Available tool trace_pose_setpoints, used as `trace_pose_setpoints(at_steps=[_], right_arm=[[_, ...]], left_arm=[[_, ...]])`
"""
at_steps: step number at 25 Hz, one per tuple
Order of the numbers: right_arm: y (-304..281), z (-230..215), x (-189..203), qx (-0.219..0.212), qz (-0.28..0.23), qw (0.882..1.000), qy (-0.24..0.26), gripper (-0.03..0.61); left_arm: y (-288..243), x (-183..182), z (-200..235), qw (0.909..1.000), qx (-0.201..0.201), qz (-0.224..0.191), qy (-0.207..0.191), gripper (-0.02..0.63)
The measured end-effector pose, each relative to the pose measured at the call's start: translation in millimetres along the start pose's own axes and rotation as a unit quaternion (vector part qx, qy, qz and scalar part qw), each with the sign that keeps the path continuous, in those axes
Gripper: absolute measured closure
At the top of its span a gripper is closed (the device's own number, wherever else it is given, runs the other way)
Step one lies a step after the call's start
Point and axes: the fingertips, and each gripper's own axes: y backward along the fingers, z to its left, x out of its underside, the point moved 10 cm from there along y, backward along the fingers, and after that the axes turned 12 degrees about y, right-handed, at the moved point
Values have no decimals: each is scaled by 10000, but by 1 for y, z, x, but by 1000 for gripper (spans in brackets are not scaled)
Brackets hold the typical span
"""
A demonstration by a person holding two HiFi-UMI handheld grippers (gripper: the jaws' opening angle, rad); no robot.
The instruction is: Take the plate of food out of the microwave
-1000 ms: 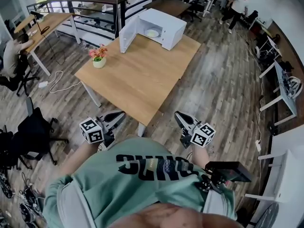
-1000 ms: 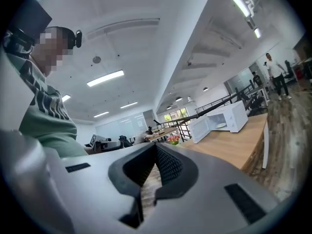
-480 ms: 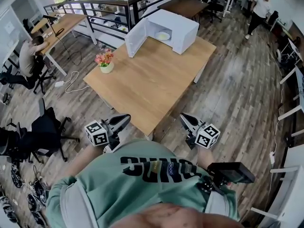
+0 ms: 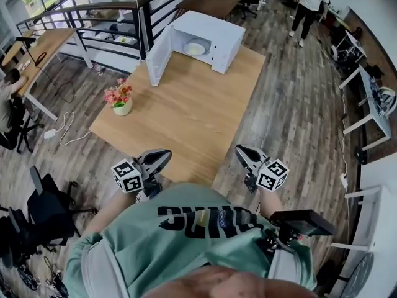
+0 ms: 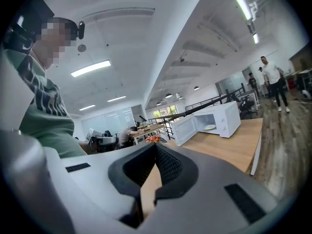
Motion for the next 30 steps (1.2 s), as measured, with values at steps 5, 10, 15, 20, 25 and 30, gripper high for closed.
trace_pose_setpoints(at_steps=[5,10,15,20,25,30], right_arm=[[-58,22,-28,598,91,9981,-111,572],[-60,3,-48,942,149,9954,-69,572],[-31,-70,-38,863,186,9961,-40,572],[-40,-139,-31,491,95,9987,63,572],[-97,-155,-13,521,96,9985,119,572],[-153,-177,5,681,192,9975,-47,572]], left_arm=[[11,-56,75,9976,586,370,16,611],[-25,-84,118,9958,769,495,73,611],[-103,-81,128,9982,448,288,264,611],[-169,-93,149,9986,45,150,502,611],[-189,-112,198,9979,-55,192,623,611],[-221,-131,271,9959,-292,181,842,611]])
